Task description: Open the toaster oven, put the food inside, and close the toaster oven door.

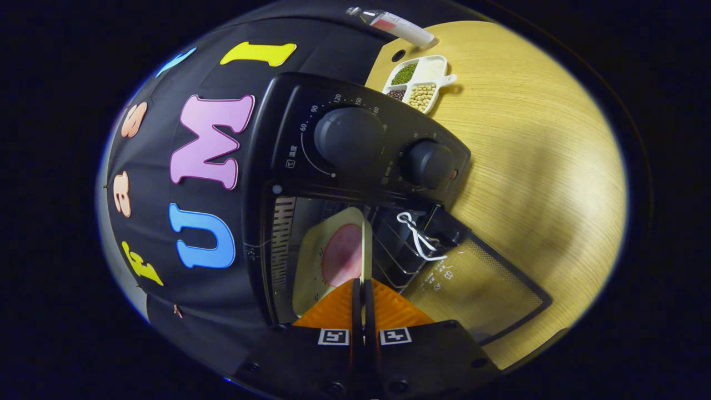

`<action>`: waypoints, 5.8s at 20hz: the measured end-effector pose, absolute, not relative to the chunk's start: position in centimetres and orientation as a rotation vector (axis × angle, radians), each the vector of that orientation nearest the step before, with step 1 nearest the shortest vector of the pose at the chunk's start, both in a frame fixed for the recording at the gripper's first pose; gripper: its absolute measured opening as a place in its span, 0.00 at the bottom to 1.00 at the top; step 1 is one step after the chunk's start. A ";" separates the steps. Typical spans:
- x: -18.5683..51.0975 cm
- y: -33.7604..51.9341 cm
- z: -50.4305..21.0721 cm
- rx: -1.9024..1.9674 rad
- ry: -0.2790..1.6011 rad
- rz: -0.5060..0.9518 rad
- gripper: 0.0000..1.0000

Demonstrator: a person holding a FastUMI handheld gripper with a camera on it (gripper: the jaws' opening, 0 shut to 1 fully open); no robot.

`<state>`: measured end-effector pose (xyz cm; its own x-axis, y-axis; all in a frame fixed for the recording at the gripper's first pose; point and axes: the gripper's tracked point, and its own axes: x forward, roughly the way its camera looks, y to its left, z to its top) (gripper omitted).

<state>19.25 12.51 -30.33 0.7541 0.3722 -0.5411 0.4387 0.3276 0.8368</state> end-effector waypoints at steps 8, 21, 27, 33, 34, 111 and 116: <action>20.2 11.9 -31.0 1.133 0.709 -0.110 0.06; 14.3 11.7 -27.6 0.924 0.724 -0.006 0.99; 9.1 10.9 -26.1 0.614 0.772 0.079 0.99; 5.3 9.9 -28.1 0.298 0.838 0.092 0.99; 4.7 10.0 -28.4 0.276 0.850 0.089 0.99; -7.4 -0.9 -0.3 0.034 0.155 0.049 0.99; -7.0 -0.9 -0.1 0.067 0.160 0.039 0.99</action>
